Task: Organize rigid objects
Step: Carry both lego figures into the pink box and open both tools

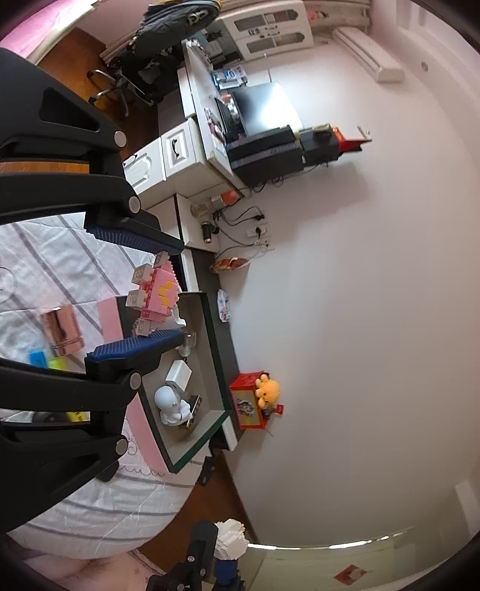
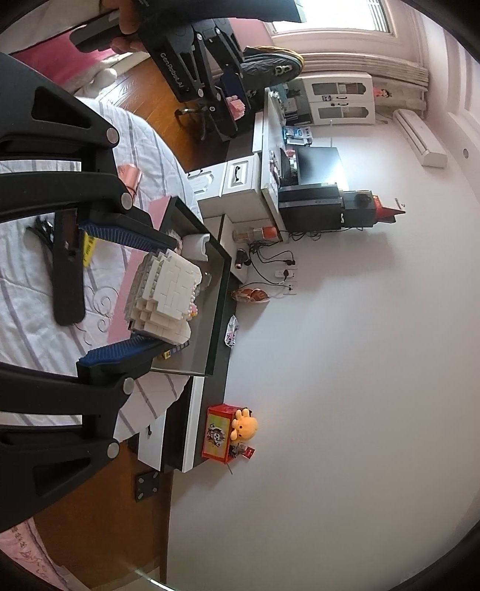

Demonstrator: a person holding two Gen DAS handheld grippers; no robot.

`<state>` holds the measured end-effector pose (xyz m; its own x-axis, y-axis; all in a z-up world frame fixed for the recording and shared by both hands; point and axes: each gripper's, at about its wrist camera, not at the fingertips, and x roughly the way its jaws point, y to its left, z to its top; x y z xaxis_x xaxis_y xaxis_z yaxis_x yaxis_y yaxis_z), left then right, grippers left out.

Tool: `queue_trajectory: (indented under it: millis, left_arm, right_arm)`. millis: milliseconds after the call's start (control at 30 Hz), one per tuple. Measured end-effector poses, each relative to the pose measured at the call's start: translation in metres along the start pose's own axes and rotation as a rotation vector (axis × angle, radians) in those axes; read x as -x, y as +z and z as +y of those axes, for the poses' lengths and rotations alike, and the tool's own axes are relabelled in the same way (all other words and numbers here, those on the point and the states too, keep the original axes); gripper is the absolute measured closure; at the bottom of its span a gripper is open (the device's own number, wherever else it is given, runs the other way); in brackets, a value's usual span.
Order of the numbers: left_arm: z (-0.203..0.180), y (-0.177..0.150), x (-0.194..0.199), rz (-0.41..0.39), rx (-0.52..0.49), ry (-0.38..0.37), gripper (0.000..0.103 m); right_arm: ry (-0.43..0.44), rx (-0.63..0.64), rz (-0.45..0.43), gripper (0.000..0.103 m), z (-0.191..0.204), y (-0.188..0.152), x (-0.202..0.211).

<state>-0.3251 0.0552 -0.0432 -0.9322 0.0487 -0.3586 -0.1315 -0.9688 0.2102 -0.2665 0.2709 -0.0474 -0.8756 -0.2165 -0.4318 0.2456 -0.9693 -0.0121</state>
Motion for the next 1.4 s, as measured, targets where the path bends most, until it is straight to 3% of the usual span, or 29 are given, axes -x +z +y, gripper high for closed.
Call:
queue_trajectory:
  millis: [267, 533, 733, 1000, 1067, 1100, 1133, 1200, 1300, 1400]
  left_arm:
    - [-0.024, 0.013, -0.099, 0.099, -0.085, -0.014, 0.060]
    - [-0.062, -0.003, -0.189, 0.253, -0.143, -0.113, 0.060]
    - [-0.077, -0.021, -0.221, 0.318, -0.174, -0.121, 0.060]
    - [-0.076, -0.031, -0.228, 0.352, -0.162, -0.125, 0.059]
    - [-0.073, -0.032, -0.223, 0.346, -0.146, -0.130, 0.045]
    - [-0.071, -0.031, -0.220, 0.342, -0.141, -0.130, 0.028]
    - [-0.070, -0.031, -0.215, 0.333, -0.137, -0.126, 0.017]
    - [-0.066, -0.030, -0.202, 0.315, -0.124, -0.123, 0.012]
    - [-0.056, -0.027, -0.171, 0.273, -0.094, -0.099, 0.004]
    - [-0.045, -0.024, -0.137, 0.222, -0.068, -0.072, 0.000]
  right_arm:
    - [-0.003, 0.009, 0.094, 0.056, -0.029, 0.011, -0.076]
    - [0.000, -0.003, 0.228, 0.056, -0.053, -0.004, -0.162]
    - [0.004, -0.020, 0.301, 0.056, -0.065, -0.028, -0.199]
    - [0.007, -0.034, 0.320, 0.055, -0.066, -0.040, -0.204]
    - [0.003, -0.036, 0.310, 0.055, -0.065, -0.040, -0.201]
    - [0.005, -0.039, 0.305, 0.049, -0.065, -0.039, -0.197]
    - [0.008, -0.043, 0.301, 0.046, -0.064, -0.038, -0.194]
    - [-0.002, -0.044, 0.281, 0.033, -0.063, -0.035, -0.187]
    - [-0.012, -0.044, 0.256, 0.023, -0.059, -0.031, -0.171]
    - [-0.034, -0.047, 0.202, 0.022, -0.053, -0.028, -0.140]
